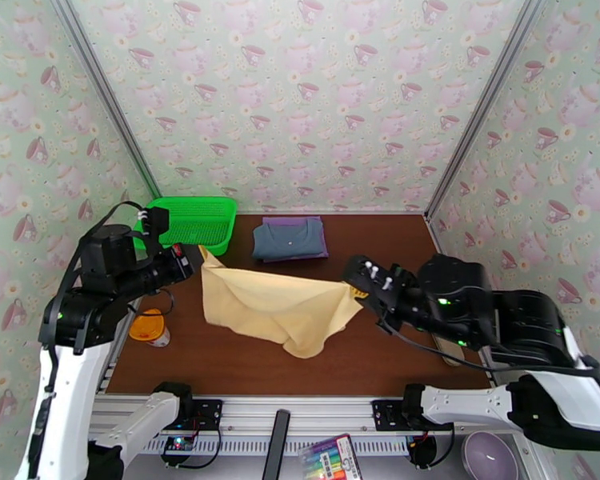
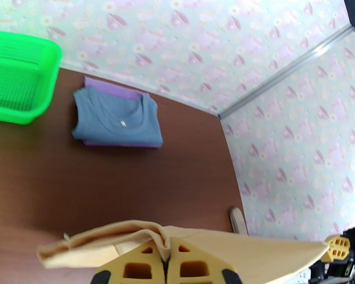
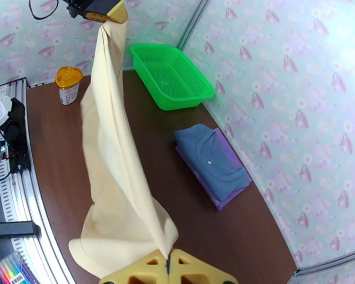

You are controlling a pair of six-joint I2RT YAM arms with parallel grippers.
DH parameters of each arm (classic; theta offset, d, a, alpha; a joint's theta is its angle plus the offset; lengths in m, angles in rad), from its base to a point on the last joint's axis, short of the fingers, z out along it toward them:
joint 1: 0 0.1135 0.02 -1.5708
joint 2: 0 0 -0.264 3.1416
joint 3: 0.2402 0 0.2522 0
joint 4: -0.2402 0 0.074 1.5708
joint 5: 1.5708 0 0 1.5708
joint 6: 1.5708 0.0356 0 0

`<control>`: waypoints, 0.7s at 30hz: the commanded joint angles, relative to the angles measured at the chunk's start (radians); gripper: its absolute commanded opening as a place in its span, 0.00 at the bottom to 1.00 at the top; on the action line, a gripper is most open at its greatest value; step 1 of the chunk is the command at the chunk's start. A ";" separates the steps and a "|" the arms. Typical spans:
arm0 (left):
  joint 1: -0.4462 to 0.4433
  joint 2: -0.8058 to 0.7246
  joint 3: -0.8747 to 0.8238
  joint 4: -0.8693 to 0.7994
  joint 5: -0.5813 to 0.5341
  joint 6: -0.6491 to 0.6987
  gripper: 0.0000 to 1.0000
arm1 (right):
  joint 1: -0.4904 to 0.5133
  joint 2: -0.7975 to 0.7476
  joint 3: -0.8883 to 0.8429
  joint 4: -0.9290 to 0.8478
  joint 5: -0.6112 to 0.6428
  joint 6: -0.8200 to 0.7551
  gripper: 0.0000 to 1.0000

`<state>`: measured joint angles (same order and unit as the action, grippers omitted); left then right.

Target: Fold and stack the mixed laundry pile

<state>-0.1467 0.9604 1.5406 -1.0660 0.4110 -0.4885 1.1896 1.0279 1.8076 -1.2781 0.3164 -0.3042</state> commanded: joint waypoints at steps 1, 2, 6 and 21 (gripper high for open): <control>-0.019 -0.023 0.066 -0.049 -0.040 -0.014 0.00 | -0.004 -0.018 0.063 -0.055 -0.012 -0.048 0.00; -0.024 -0.026 0.082 -0.064 -0.041 -0.015 0.00 | -0.004 -0.012 0.083 -0.068 -0.013 -0.053 0.00; -0.030 -0.030 0.151 -0.132 -0.048 0.011 0.00 | -0.004 0.017 0.187 -0.104 0.021 -0.092 0.00; -0.028 0.271 0.157 0.037 -0.082 0.052 0.00 | -0.140 0.098 0.206 0.209 0.221 -0.346 0.00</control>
<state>-0.1852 1.1278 1.6608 -1.0969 0.4099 -0.4732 1.1362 1.1271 2.0197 -1.2110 0.4656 -0.5819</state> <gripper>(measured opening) 0.043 0.064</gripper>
